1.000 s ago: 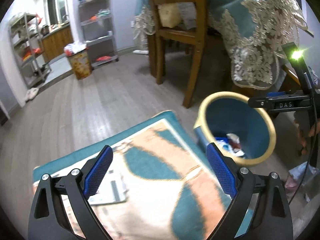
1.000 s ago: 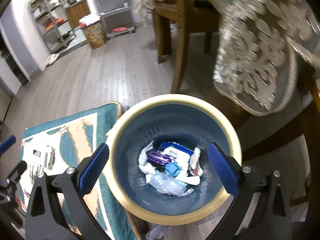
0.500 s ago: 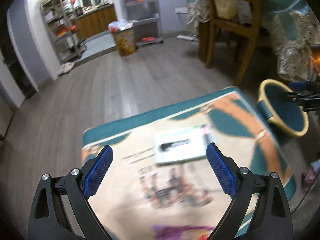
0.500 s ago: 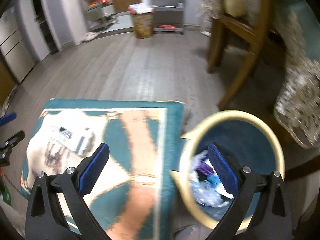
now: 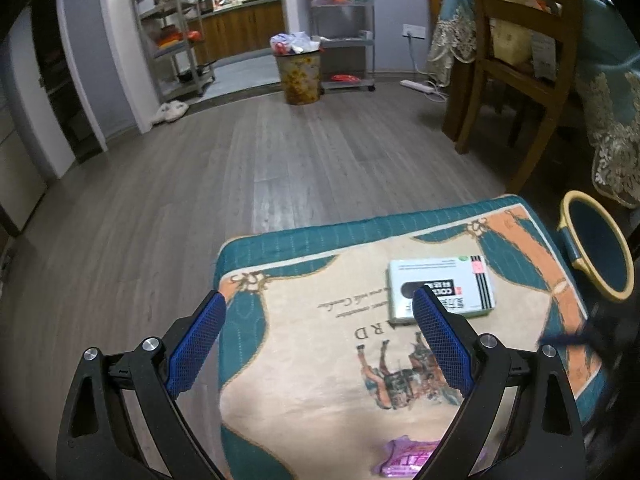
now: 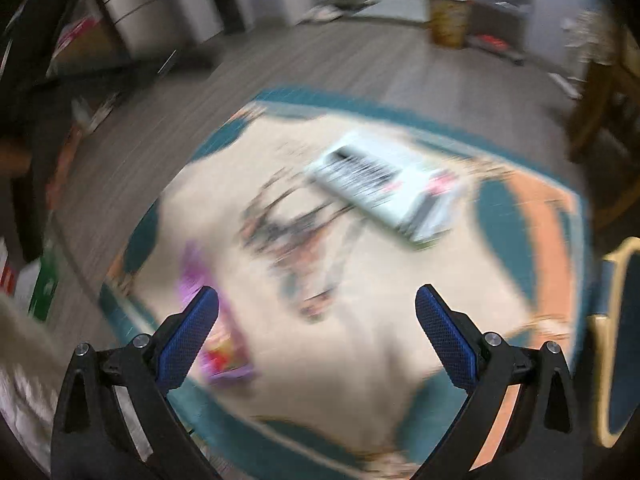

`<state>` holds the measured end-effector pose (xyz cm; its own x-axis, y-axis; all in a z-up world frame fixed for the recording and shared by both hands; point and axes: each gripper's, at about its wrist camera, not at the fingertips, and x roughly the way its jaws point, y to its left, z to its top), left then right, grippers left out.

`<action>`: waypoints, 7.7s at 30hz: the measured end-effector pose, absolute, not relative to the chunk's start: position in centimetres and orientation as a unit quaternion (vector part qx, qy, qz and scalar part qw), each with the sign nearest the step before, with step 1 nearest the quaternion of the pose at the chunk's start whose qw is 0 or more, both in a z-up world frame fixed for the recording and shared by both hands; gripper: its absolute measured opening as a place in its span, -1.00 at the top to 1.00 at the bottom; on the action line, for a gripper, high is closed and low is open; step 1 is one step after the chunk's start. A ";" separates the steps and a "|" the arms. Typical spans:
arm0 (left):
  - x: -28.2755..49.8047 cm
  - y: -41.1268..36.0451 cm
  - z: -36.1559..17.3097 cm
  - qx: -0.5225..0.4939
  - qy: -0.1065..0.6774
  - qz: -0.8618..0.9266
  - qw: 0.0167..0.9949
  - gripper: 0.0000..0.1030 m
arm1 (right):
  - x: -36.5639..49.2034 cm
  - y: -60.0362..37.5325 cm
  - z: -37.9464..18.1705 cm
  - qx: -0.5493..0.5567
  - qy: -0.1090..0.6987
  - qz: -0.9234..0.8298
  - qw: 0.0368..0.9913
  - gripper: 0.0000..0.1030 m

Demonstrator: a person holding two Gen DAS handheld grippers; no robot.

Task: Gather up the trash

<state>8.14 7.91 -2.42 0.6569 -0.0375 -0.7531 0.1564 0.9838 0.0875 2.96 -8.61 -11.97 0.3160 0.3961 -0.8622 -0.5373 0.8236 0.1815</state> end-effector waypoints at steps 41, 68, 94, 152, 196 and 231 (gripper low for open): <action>12.8 -0.9 -8.4 -0.033 0.511 0.008 0.859 -0.82 | 7.7 -24.9 -7.1 -0.015 0.518 0.154 0.842 0.58; 17.0 -5.4 -14.2 -0.162 0.527 0.196 0.811 -0.92 | 6.2 -31.1 -7.7 0.027 0.521 0.166 0.837 0.58; 15.7 -11.3 -10.3 0.085 0.523 -0.090 0.843 -0.61 | 7.3 -33.2 -6.8 0.018 0.503 0.116 0.856 0.58; 9.3 -35.0 -9.3 0.120 0.427 -0.339 0.830 -0.71 | 4.5 -51.5 -10.8 0.144 0.534 -0.047 0.832 0.39; 3.4 -23.9 -1.1 0.155 0.373 -0.286 0.869 -0.90 | -4.7 -44.2 0.3 0.111 0.411 -0.162 0.890 -0.89; 3.4 -24.1 -1.7 0.147 0.386 -0.310 0.856 -0.90 | -3.9 -44.1 -0.9 0.127 0.427 -0.141 0.884 -0.89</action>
<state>3.36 -24.06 -1.66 0.5095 -0.4176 -0.7523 0.6444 0.7646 0.0119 -3.91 -44.08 -0.88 0.5955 -0.1414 -0.7908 0.3575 0.9282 0.1033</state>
